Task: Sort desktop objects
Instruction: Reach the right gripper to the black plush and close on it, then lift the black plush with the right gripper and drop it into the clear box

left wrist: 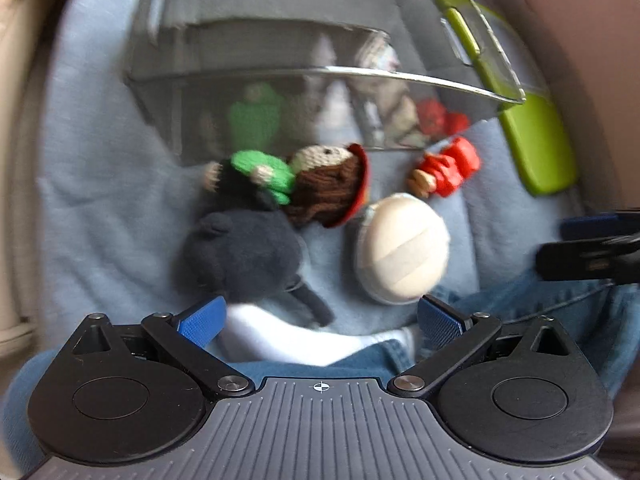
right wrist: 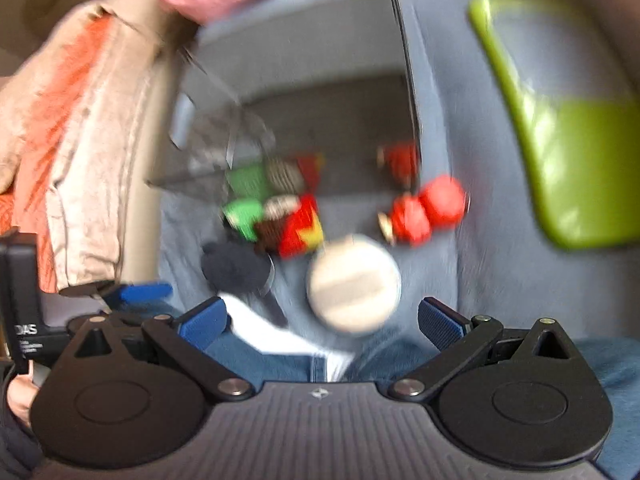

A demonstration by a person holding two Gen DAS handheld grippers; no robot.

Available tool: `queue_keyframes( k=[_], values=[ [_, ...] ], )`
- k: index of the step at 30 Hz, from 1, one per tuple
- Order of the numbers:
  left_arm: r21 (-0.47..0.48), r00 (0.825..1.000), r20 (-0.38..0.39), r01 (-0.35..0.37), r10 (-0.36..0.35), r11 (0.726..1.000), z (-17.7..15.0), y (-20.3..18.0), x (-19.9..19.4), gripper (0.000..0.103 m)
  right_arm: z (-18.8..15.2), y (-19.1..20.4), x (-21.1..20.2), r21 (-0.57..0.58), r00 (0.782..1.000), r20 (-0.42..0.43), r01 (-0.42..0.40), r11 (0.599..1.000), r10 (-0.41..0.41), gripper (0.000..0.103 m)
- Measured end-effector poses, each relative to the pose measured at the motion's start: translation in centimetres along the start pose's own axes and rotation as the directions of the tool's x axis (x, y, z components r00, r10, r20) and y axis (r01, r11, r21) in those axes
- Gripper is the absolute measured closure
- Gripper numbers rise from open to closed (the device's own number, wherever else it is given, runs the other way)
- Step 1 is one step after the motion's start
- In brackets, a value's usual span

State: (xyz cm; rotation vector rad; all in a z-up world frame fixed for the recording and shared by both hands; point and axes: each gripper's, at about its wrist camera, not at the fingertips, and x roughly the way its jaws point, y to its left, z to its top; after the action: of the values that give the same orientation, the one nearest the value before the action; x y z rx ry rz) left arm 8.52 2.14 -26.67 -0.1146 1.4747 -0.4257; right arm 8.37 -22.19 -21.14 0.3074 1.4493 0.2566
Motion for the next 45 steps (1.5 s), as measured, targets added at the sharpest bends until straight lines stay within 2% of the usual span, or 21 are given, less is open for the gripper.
queue_keyframes(
  k=[2,4,6,9,13,15,16,18,20,24,26,29,32,35,38,40,41,43,45],
  values=[
    [-0.048,0.996,0.008,0.092,-0.091,0.995,0.1,1.4,-0.6,0.000,0.4,-0.1,2.1,-0.040,0.999,-0.028,0.026,0.999,-0.027,0.000],
    [-0.081,0.982,0.053,0.183,-0.179,0.980,-0.6,2.3,-2.3,0.000,0.6,0.0,4.2,-0.077,0.998,-0.065,0.001,0.997,-0.006,0.001],
    [-0.110,0.960,0.101,0.273,-0.263,0.956,-1.4,3.2,-4.1,0.000,0.3,-0.1,6.3,-0.062,0.993,-0.100,-0.075,0.995,0.068,0.003],
    [-0.145,0.908,0.176,0.406,-0.380,0.902,-2.4,4.5,-6.8,0.000,-0.4,0.7,9.2,-0.079,0.983,-0.121,-0.150,0.986,0.140,0.011],
    [-0.065,0.921,0.228,0.338,-0.316,0.939,-3.0,2.4,-10.2,0.000,-1.2,5.3,10.9,-0.241,0.992,-0.019,-0.128,0.962,0.127,0.010],
    [-0.095,0.924,0.288,0.290,-0.253,0.952,-3.5,2.3,-11.1,0.000,-1.5,7.7,11.7,-0.320,0.991,0.034,-0.109,0.941,0.126,0.009],
    [-0.097,0.927,0.297,0.270,-0.231,0.958,-3.6,2.0,-11.4,0.000,-1.7,8.9,12.1,-0.358,0.990,0.060,-0.097,0.929,0.126,0.006],
    [-0.053,0.921,0.300,0.278,-0.250,0.959,-4.1,1.6,-12.3,0.000,-1.6,9.9,13.4,-0.347,0.991,0.069,-0.084,0.934,0.114,0.006],
    [0.000,0.907,0.298,0.313,-0.299,0.950,-4.6,0.8,-13.4,0.000,-1.5,10.7,14.7,-0.322,0.993,0.070,-0.072,0.944,0.100,0.013],
    [0.112,0.879,0.284,0.365,-0.382,0.924,-5.5,-1.8,-15.1,0.000,-1.8,10.8,13.9,-0.303,0.992,0.055,-0.088,0.949,0.110,0.013],
    [0.182,0.877,0.272,0.357,-0.396,0.916,-6.1,-3.4,-15.7,0.000,-2.0,10.8,13.5,-0.295,0.992,0.046,-0.098,0.950,0.117,0.013],
    [0.236,0.891,0.254,0.321,-0.377,0.917,-7.1,-4.8,-15.6,0.000,-2.2,10.8,12.7,-0.283,0.991,0.034,-0.112,0.953,0.127,0.017],
    [0.240,0.892,0.254,0.317,-0.375,0.918,-7.7,-4.9,-15.1,0.000,-2.5,10.8,12.0,-0.270,0.990,0.021,-0.126,0.954,0.137,0.027],
    [0.248,0.882,0.274,0.320,-0.383,0.914,-8.3,-4.3,-15.7,0.000,-2.7,10.8,11.2,-0.258,0.989,0.009,-0.140,0.956,0.147,0.029],
    [0.252,0.862,0.321,0.321,-0.392,0.913,-8.9,-3.0,-17.2,0.000,-3.0,10.7,10.5,-0.244,0.987,-0.003,-0.154,0.957,0.158,0.029],
    [0.218,0.845,0.366,0.329,-0.389,0.919,-8.9,-1.4,-18.1,0.000,-2.8,10.2,9.2,-0.232,0.985,-0.010,-0.168,0.958,0.171,0.029],
    [0.190,0.835,0.389,0.341,-0.390,0.921,-8.8,-0.4,-18.2,0.000,-0.7,8.9,9.0,-0.218,0.985,-0.006,-0.171,0.961,0.174,0.029],
    [0.124,0.822,0.414,0.374,-0.390,0.919,-7.9,1.4,-17.5,0.000,0.7,7.2,5.2,-0.192,0.982,0.037,-0.173,0.966,0.183,0.029],
    [0.054,0.826,0.408,0.404,-0.389,0.913,-6.2,2.4,-15.7,0.000,1.7,6.2,0.7,-0.177,0.976,0.117,-0.164,0.970,0.186,0.029]
  ],
)
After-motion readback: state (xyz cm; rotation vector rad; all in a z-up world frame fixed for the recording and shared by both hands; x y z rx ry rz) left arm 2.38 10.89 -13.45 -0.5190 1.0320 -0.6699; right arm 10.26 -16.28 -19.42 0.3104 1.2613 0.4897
